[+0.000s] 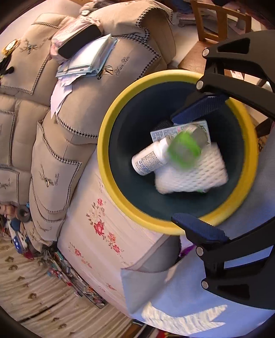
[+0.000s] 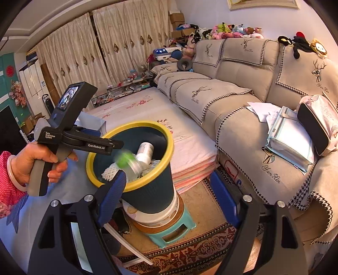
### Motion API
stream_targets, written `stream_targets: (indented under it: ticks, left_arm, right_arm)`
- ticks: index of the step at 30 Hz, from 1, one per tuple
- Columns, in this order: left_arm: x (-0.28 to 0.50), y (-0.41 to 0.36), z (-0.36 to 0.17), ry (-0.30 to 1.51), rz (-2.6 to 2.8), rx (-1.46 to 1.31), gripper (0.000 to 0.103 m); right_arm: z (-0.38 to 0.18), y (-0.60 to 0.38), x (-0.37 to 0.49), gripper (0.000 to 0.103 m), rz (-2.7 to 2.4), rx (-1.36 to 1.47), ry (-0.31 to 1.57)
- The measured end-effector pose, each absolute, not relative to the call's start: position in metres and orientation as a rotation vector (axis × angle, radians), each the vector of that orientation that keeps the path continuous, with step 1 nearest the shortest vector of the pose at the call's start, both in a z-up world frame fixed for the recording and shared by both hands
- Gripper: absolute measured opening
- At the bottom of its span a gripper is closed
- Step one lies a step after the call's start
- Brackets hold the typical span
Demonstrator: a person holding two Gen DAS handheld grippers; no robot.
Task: Collect trash
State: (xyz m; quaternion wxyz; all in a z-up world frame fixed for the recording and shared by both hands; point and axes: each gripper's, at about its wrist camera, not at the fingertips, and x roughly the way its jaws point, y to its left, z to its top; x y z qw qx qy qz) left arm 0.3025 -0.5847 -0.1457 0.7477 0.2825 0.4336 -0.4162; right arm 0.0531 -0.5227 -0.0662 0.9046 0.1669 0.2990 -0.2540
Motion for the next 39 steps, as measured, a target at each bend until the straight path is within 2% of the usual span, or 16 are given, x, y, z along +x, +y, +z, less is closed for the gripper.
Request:
stream_targets:
  ticks: [4, 6, 10, 17, 21, 28, 39]
  left_arm:
    - [0.286, -0.518, -0.095, 0.871, -0.864, 0.501, 0.086]
    - [0.270, -0.474, -0.068, 0.809, -0.807, 0.444, 0.094]
    - [0.234, -0.376, -0.025, 0.699, -0.689, 0.313, 0.097]
    - [0.151, -0.201, 0.001, 0.538, -0.318, 0.115, 0.098]
    - [0.112, -0.137, 0.003, 0.498, -0.152, 0.101, 0.098]
    - [0.064, -0.075, 0.008, 0.451, -0.087, -0.010, 0.098]
    - [0.045, -0.075, 0.005, 0.455, -0.053, -0.010, 0.098]
  right_arm:
    - [-0.058, -0.511, 0.053, 0.080, -0.491, 0.318, 0.613]
    - [-0.052, -0.502, 0.054, 0.081, -0.467, 0.307, 0.603]
    - [-0.039, -0.476, 0.054, 0.081, -0.407, 0.270, 0.580]
    - [-0.014, -0.423, 0.058, 0.085, -0.303, 0.201, 0.546]
    - [0.000, -0.391, 0.062, 0.085, -0.259, 0.148, 0.528]
    - [0.018, -0.353, 0.055, 0.087, -0.213, 0.103, 0.505]
    - [0.022, -0.344, 0.057, 0.089, -0.197, 0.102, 0.511]
